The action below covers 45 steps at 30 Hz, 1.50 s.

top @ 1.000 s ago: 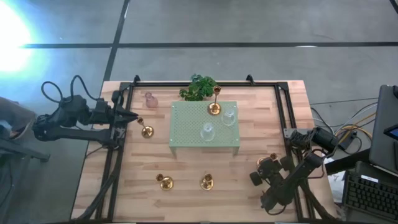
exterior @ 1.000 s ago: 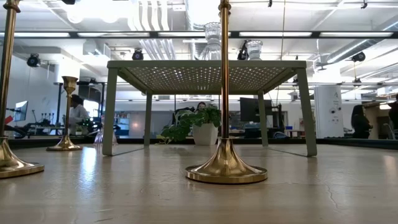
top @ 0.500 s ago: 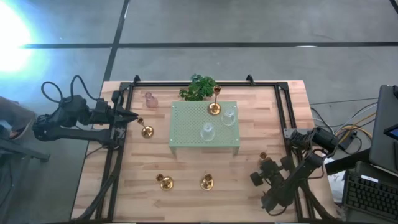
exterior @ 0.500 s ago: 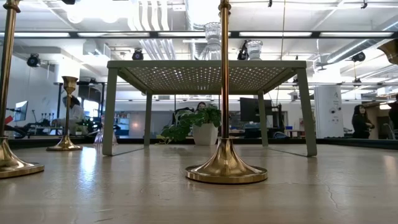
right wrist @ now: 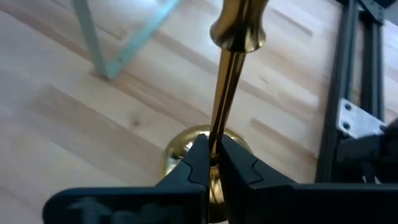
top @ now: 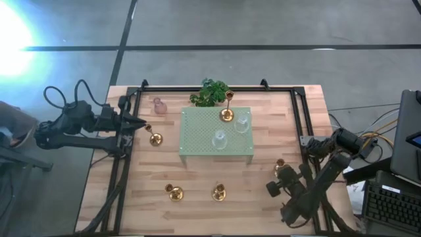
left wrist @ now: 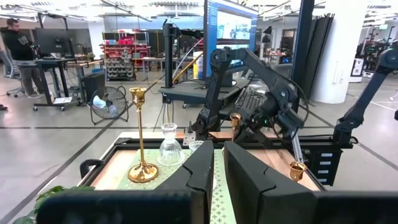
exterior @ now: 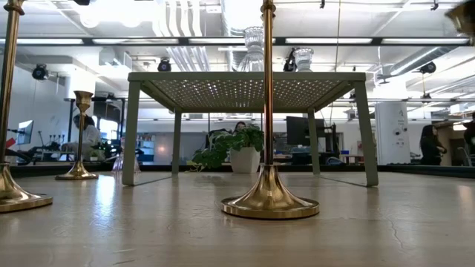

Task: Pick & Place candle stick holders
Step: Put the gold candle holder on the shelf

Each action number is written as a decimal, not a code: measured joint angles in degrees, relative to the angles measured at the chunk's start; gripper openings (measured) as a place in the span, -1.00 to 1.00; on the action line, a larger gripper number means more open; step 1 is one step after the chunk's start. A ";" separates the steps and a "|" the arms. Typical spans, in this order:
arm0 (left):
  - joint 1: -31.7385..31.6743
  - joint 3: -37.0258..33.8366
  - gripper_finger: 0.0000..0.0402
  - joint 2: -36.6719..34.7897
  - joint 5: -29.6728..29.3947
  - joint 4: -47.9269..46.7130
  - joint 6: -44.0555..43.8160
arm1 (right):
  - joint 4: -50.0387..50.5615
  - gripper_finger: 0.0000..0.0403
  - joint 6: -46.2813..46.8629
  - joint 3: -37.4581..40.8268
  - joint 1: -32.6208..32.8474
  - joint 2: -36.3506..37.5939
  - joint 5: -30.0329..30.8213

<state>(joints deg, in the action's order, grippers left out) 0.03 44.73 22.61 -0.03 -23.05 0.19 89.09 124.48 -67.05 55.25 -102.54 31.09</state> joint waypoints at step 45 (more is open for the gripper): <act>0.00 0.00 -0.77 0.00 0.00 0.00 0.00 | -37.77 -0.96 -72.76 0.92 -22.26 33.35 16.71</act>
<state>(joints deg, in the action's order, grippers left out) 0.03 44.73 22.61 -0.03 -23.05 0.19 51.32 51.72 -66.13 33.00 -69.18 47.80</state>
